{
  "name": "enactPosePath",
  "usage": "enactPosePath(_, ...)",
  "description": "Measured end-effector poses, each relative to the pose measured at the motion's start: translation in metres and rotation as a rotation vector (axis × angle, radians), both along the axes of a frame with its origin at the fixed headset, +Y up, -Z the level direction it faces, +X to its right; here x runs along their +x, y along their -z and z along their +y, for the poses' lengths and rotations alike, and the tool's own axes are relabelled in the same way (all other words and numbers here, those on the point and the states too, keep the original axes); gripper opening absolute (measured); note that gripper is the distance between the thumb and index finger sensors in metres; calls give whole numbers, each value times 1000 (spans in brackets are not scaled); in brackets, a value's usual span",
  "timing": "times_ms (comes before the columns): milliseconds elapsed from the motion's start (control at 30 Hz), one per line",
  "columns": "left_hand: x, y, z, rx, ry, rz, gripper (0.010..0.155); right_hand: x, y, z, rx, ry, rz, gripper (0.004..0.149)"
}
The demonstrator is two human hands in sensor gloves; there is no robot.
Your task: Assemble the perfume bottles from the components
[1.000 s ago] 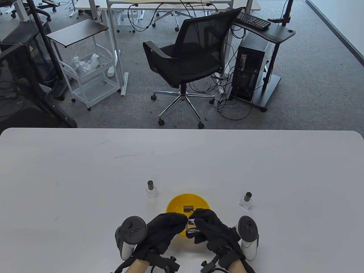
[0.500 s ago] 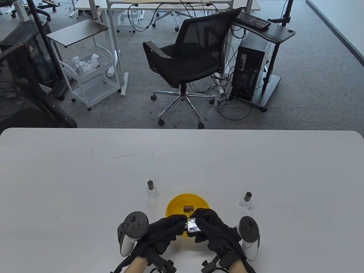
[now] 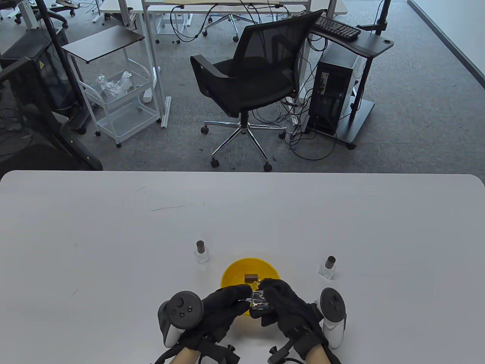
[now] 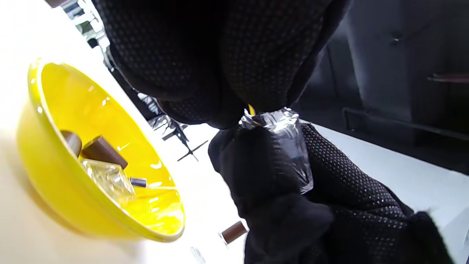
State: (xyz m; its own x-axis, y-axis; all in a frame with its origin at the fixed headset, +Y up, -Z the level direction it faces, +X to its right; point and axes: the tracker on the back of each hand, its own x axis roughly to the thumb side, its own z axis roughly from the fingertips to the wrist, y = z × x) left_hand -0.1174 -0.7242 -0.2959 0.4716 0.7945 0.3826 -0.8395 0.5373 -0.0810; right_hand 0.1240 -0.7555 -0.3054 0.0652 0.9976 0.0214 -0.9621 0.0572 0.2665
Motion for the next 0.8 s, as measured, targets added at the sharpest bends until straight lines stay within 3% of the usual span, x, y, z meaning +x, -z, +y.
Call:
enactPosePath(67,1,-2,3,85,42,15,44,-1,0,0,-24,41,19,48)
enactPosePath(533,2,-1,3,31,123,27,53,13,4,2,2,27,-53,48)
enactPosePath(800,14,4,10,111,396,97,46,31,6,3,-1,78,-124,47)
